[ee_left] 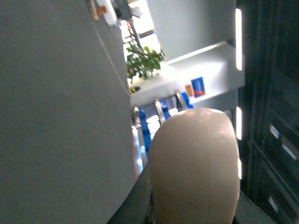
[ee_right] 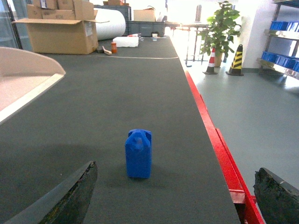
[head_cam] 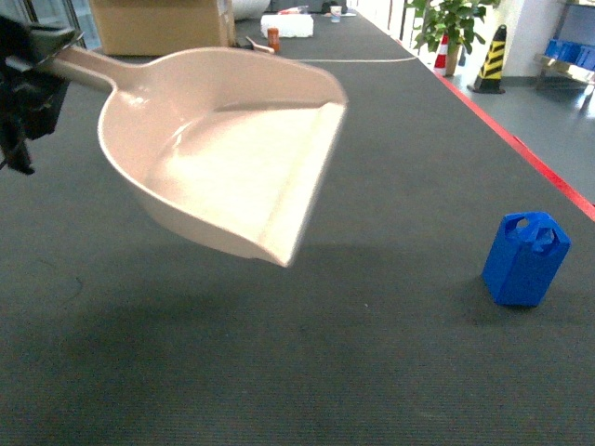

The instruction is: Place part in tray to right shelf

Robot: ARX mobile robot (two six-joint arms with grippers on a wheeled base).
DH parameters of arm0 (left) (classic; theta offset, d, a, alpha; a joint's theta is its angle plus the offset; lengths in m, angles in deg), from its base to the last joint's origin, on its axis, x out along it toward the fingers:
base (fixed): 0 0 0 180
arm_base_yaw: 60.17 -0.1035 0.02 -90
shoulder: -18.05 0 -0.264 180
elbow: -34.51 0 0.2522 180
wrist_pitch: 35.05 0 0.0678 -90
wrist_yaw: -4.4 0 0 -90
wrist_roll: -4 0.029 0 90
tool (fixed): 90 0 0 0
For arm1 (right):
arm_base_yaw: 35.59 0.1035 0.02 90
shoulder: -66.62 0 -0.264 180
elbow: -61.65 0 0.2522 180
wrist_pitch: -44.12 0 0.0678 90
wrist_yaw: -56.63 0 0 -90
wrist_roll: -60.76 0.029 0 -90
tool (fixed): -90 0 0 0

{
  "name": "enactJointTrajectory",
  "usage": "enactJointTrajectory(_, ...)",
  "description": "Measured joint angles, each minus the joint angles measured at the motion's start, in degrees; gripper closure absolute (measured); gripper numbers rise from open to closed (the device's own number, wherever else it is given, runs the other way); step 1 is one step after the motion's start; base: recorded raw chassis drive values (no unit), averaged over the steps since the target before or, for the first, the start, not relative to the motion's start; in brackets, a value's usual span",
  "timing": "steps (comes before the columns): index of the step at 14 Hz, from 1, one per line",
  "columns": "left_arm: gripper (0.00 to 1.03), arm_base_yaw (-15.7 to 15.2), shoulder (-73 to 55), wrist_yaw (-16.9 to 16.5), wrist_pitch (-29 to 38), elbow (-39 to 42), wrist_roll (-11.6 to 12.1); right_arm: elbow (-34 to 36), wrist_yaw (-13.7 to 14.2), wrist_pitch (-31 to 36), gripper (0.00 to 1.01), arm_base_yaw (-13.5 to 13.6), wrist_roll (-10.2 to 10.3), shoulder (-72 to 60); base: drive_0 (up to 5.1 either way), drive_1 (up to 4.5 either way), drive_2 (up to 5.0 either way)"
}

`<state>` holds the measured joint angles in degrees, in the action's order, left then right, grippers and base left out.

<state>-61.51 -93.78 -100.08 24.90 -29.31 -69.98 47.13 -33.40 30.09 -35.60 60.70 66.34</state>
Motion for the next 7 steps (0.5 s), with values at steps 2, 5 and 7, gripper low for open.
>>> enactJointTrajectory(2,0.85,5.9,1.6,-1.1,-0.2,0.6,-0.1,0.0,0.0,0.0,0.03,0.0,0.0,0.0,0.0,0.0,0.0)
enactJointTrajectory(5,0.85,9.1,-1.7,-1.2,0.0,0.9,0.4,0.0,0.0,0.0,0.03,0.0,0.0,0.0,0.0,0.0,0.0)
enactJointTrajectory(7,0.86,9.9,-5.1,-1.0,-0.5,3.4,0.3,0.0,0.0,0.0,0.03,0.0,0.0,0.0,0.0,0.0,0.0)
